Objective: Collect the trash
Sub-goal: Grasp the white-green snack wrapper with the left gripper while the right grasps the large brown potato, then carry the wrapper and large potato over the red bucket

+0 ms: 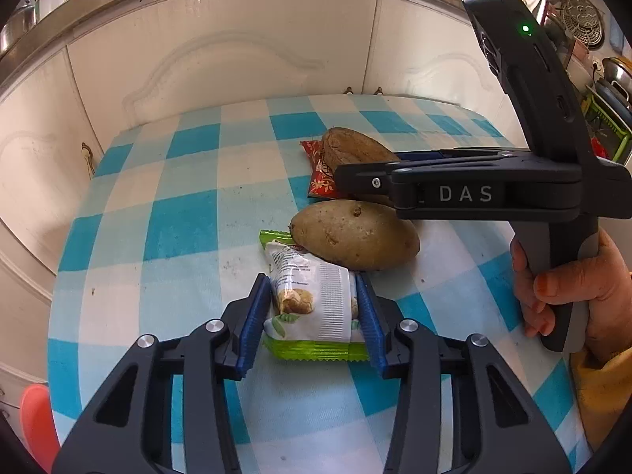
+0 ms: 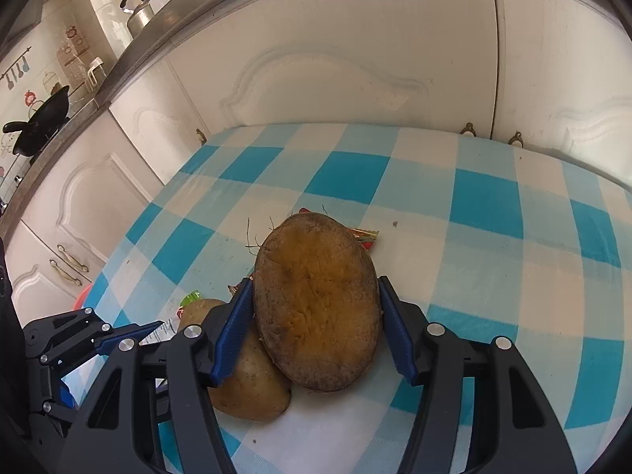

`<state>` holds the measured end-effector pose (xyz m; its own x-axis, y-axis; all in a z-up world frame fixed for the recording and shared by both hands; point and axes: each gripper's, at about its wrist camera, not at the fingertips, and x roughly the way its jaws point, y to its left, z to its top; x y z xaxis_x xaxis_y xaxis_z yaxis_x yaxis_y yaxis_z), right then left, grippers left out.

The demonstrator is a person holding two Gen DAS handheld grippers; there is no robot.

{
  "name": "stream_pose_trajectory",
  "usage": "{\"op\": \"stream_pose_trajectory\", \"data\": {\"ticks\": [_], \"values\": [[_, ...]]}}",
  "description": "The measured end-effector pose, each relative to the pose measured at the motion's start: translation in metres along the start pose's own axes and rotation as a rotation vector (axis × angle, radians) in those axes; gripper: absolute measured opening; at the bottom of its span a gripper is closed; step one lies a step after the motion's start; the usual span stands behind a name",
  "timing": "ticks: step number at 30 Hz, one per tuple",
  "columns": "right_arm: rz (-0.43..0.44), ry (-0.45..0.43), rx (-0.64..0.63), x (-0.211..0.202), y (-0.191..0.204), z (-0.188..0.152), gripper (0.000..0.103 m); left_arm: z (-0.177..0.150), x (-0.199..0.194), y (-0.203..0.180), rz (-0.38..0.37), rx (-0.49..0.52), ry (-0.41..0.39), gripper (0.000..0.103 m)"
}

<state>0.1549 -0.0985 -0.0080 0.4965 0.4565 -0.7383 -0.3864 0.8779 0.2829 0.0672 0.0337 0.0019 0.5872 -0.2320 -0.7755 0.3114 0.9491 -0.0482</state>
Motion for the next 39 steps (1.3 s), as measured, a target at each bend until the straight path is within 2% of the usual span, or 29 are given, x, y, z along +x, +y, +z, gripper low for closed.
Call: {"op": "stream_pose_trajectory", "data": {"ticks": [7,18,28,39], "values": [[0.006,0.008,-0.020,-0.013,0.012,-0.021,0.062,-0.021,-0.017,-0.004,-0.027,-0.020,-0.002,0.044],[0.011,0.002,-0.011,-0.051,0.042,-0.076,0.062,-0.072,-0.058,-0.017,-0.081,-0.059,-0.003,0.044],[-0.003,-0.048,0.048,-0.085,0.061,-0.119,0.061,-0.107,-0.085,-0.018,-0.117,-0.109,-0.026,0.042],[-0.044,-0.091,0.092,-0.116,0.070,-0.141,0.061,-0.129,-0.110,-0.005,-0.098,-0.155,-0.062,0.041]]}}
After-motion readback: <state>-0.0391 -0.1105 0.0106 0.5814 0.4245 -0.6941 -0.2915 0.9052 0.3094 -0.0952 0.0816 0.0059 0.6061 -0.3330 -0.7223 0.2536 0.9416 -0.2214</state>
